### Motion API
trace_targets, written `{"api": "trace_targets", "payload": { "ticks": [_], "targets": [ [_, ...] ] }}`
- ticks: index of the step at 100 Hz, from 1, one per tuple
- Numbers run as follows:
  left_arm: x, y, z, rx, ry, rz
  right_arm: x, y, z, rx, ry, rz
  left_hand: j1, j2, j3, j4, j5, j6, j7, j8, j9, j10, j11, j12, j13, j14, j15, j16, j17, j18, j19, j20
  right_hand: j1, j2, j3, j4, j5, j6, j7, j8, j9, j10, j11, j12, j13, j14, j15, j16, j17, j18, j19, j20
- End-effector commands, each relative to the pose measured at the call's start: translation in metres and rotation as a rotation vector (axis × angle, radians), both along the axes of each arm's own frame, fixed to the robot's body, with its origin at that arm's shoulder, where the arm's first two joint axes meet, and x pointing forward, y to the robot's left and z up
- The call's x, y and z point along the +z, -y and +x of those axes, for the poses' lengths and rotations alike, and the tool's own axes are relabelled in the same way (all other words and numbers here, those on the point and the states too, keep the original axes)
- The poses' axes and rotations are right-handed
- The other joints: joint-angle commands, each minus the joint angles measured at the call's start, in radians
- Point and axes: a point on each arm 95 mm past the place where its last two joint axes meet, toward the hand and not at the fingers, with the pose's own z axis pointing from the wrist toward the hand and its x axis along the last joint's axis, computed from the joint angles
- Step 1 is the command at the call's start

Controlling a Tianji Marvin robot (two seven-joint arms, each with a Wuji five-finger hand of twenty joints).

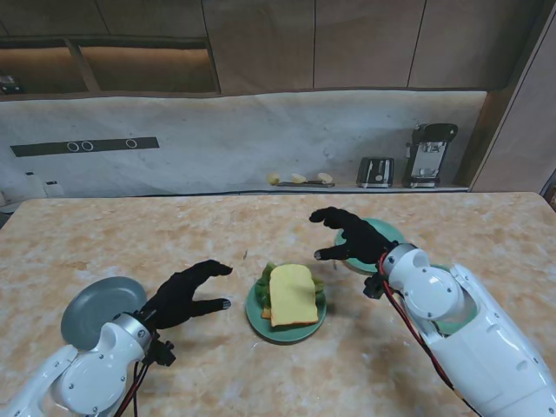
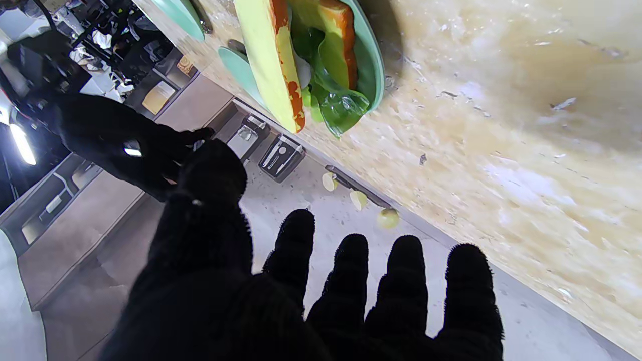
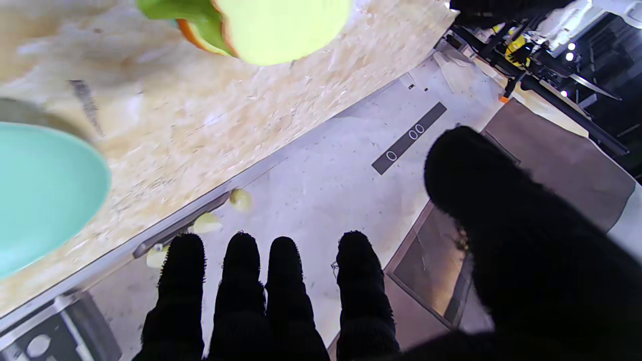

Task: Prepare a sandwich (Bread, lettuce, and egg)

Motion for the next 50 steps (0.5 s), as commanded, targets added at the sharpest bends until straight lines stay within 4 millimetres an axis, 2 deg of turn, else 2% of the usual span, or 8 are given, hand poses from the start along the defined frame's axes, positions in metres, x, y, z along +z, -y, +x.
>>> {"api": "trace_targets", "payload": {
  "ticks": [1, 15, 24, 36, 50],
  "targets": [
    [-0.003, 0.003, 0.000, 0.005, -0.018, -0.011, -0.016, 0.007, -0.013, 0.002, -0.002, -0.028, 0.004, 0.030, -0.017, -0.021, 0.011, -0.015, 0.012, 0.005, 0.009, -0.018, 0.006, 0.007, -0.011, -0.012, 0.017, 0.012, -0.012, -0.011, 0.011, -0.019, -0.028, -0.007, -0.030, -0.001, 0.022, -0.003, -0.003, -0.009, -0.018, -0.029, 0.016, -0.834, 0.004, -0.016, -0.002, -0.012, -0.017, 0.000, -0.005, -0.014],
    [-0.004, 0.003, 0.003, 0.019, -0.019, -0.015, -0.017, 0.021, -0.034, -0.034, 0.069, -0.055, 0.003, 0.030, -0.017, -0.021, 0.010, -0.014, 0.011, 0.005, 0.011, -0.016, 0.006, 0.007, -0.008, -0.012, 0.018, 0.012, -0.009, -0.012, 0.012, -0.019, -0.034, -0.009, -0.043, 0.003, 0.059, 0.016, 0.009, 0.008, -0.007, -0.040, 0.135, -0.785, 0.036, -0.022, 0.059, 0.019, -0.012, 0.006, 0.038, -0.005],
    [-0.005, 0.003, 0.005, 0.022, -0.026, -0.007, -0.022, 0.029, -0.049, -0.051, 0.060, -0.057, 0.000, 0.030, -0.018, -0.021, 0.010, -0.014, 0.010, 0.004, 0.013, -0.017, 0.006, 0.007, -0.007, -0.011, 0.018, 0.013, -0.011, -0.011, 0.011, -0.019, -0.040, -0.001, -0.055, 0.003, 0.059, 0.019, 0.005, 0.008, 0.013, -0.043, 0.145, -0.784, 0.050, -0.024, 0.078, 0.029, -0.017, 0.011, 0.050, -0.001],
    [-0.007, 0.004, 0.005, 0.022, -0.033, -0.011, -0.032, 0.038, -0.066, -0.071, 0.052, -0.073, -0.005, 0.029, -0.019, -0.022, 0.010, -0.016, 0.010, 0.004, 0.014, -0.017, 0.006, 0.007, -0.005, -0.012, 0.018, 0.013, -0.009, -0.010, 0.011, -0.020, -0.045, 0.036, -0.129, 0.031, 0.081, 0.038, -0.015, 0.004, 0.039, -0.038, 0.144, -0.784, 0.069, -0.019, 0.088, 0.035, -0.017, 0.025, 0.061, 0.005],
    [-0.009, 0.005, 0.002, 0.026, -0.038, -0.015, -0.041, 0.045, -0.083, -0.112, 0.033, -0.064, -0.005, 0.028, -0.018, -0.021, 0.011, -0.014, 0.009, 0.003, 0.013, -0.015, 0.001, 0.005, -0.002, -0.010, 0.017, 0.012, -0.008, -0.011, 0.011, -0.020, -0.056, 0.040, -0.172, 0.054, 0.093, 0.045, -0.021, 0.004, 0.042, -0.032, 0.133, -0.787, 0.072, -0.013, 0.069, 0.026, -0.016, 0.026, 0.060, 0.004]
  ]
}}
